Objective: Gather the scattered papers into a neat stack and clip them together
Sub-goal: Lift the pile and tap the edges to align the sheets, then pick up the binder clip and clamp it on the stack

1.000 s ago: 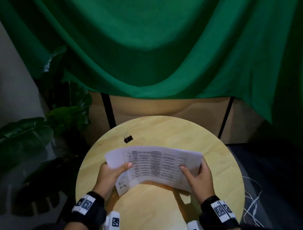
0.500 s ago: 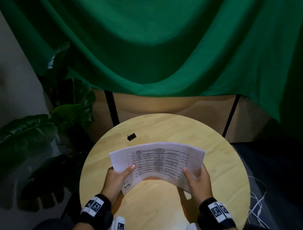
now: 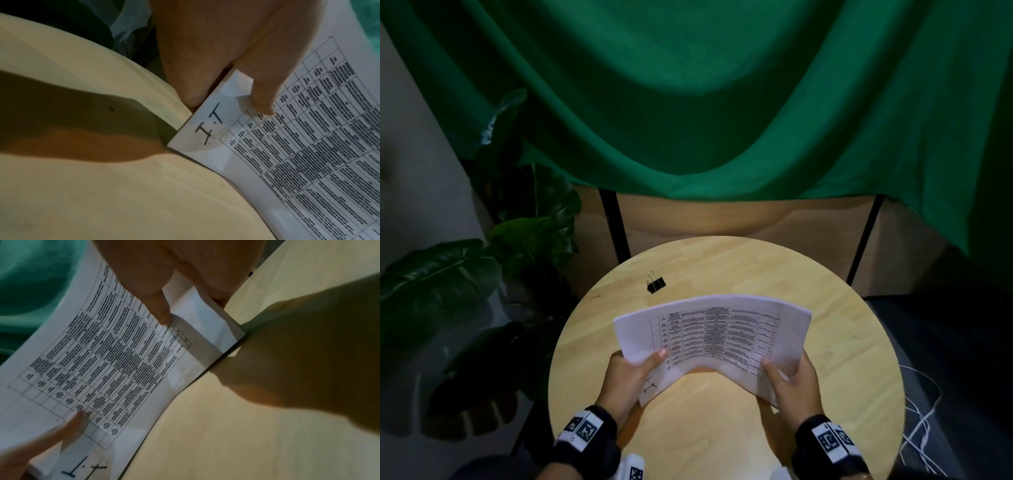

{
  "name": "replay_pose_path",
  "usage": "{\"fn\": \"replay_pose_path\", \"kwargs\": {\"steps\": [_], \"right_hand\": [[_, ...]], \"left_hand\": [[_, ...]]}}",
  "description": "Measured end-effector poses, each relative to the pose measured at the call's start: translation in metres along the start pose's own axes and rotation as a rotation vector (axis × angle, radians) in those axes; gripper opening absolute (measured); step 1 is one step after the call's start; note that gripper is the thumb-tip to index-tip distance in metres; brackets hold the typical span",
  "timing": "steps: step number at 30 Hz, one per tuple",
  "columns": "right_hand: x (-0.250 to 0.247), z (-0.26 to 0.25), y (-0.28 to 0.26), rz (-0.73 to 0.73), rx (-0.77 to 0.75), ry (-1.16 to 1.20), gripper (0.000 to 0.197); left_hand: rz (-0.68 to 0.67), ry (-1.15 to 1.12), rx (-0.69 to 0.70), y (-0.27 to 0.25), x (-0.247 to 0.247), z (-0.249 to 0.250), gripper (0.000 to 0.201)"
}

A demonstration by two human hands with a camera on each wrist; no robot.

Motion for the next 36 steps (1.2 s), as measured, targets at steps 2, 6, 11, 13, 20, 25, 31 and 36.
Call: {"fn": "replay_pose_path", "kwargs": {"steps": [2, 6, 11, 13, 20, 25, 31, 36], "right_hand": [[-0.002, -0.011, -0.001, -0.035, -0.003, -0.008, 0.038], [-0.019, -0.049, 0.000, -0.145, -0.009, -0.008, 0.034], [-0.040, -0.070, 0.002, -0.162, 0.044, 0.098, 0.032], [-0.041, -0.067, -0.001, -0.161, 0.090, 0.122, 0.032], [-0.037, -0.043, -0.023, -0.140, 0.226, 0.180, 0.037], [-0.040, -0.021, -0.021, -0.086, 0.350, 0.121, 0.070], [-0.049, -0.062, 0.000, 0.112, 0.037, -0.353, 0.102], [0.002, -0.122, 0.004, 0.003, -0.671, -0.812, 0.077]], "left_hand": [[-0.023, 0.033, 0.024, 0.005, -0.002, 0.011, 0.028], [-0.129, 0.041, 0.065, 0.017, -0.015, 0.047, 0.028], [-0.414, 0.026, -0.033, 0.016, -0.021, 0.068, 0.026], [-0.480, 0.068, -0.056, 0.015, -0.021, 0.069, 0.026], [-0.518, 0.237, 0.063, 0.021, -0.018, 0.077, 0.028], [-0.598, 0.368, 0.130, 0.038, -0.018, 0.096, 0.025], [-0.769, 0.693, 0.187, 0.065, -0.001, 0.098, 0.020], [-0.856, 0.970, 0.225, 0.075, 0.030, 0.100, 0.027]]}}
Point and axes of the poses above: each hand's wrist, its own y-axis towards the middle knuckle, its own x-axis out of the palm, z = x × y, the point moved 5 cm from there along y, towards the middle knuckle, and after that the axes turned 13 degrees about x, right-handed, at the moved point
